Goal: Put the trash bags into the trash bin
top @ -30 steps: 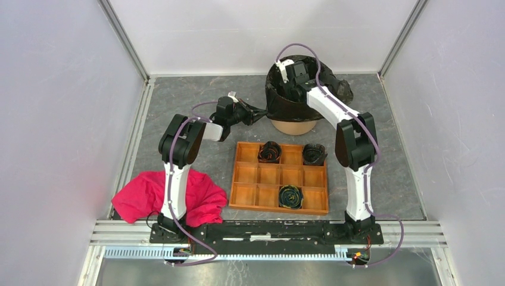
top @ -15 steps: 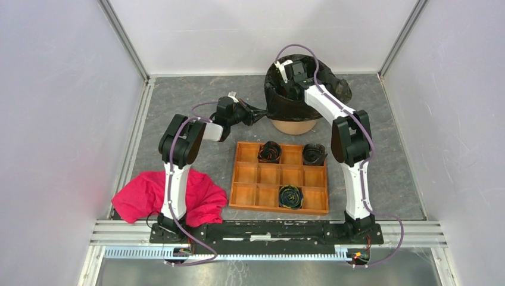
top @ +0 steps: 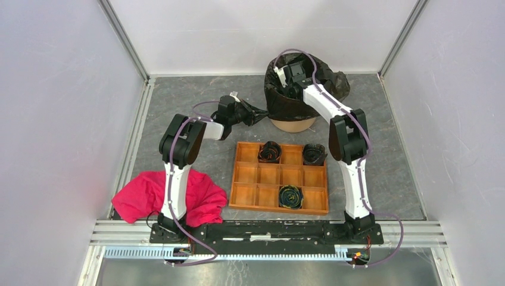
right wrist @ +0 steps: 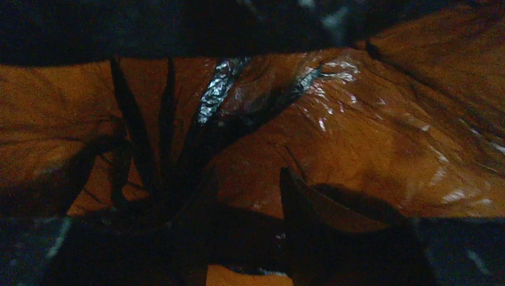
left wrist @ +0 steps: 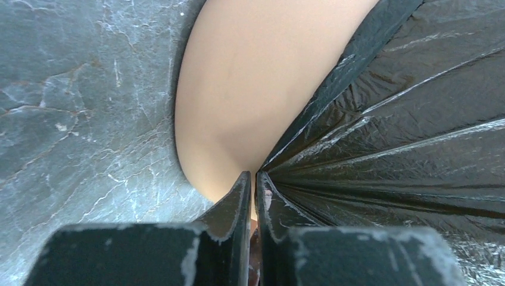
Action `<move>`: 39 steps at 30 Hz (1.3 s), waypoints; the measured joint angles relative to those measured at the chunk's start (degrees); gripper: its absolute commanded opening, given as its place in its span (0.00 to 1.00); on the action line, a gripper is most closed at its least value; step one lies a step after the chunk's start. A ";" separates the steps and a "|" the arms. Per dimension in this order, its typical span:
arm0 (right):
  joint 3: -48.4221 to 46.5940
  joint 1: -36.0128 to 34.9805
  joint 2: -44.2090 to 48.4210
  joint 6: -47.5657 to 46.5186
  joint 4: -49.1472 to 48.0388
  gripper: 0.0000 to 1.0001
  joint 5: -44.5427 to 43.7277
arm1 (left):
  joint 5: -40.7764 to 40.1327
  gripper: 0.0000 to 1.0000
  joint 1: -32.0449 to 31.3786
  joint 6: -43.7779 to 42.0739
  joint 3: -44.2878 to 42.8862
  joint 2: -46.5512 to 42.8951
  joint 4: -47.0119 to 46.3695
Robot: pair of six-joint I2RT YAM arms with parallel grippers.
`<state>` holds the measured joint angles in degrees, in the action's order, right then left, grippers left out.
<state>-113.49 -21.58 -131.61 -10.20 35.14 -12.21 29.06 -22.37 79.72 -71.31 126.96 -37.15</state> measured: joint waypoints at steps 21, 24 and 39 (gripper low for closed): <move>-2.01 0.42 24.76 2.05 2.58 0.98 0.59 | 2.08 0.77 4.26 -7.74 17.09 -19.87 7.06; 3.89 0.83 31.34 4.70 1.27 0.98 -3.63 | 3.21 0.81 6.80 -9.16 19.41 -24.65 10.03; 19.58 4.15 33.64 30.64 -0.09 0.98 -16.31 | 4.37 0.88 9.01 -32.22 9.40 -43.71 33.27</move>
<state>-93.91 -17.43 -97.97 20.45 35.05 -28.51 33.43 -13.37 47.51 -61.91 83.24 -3.88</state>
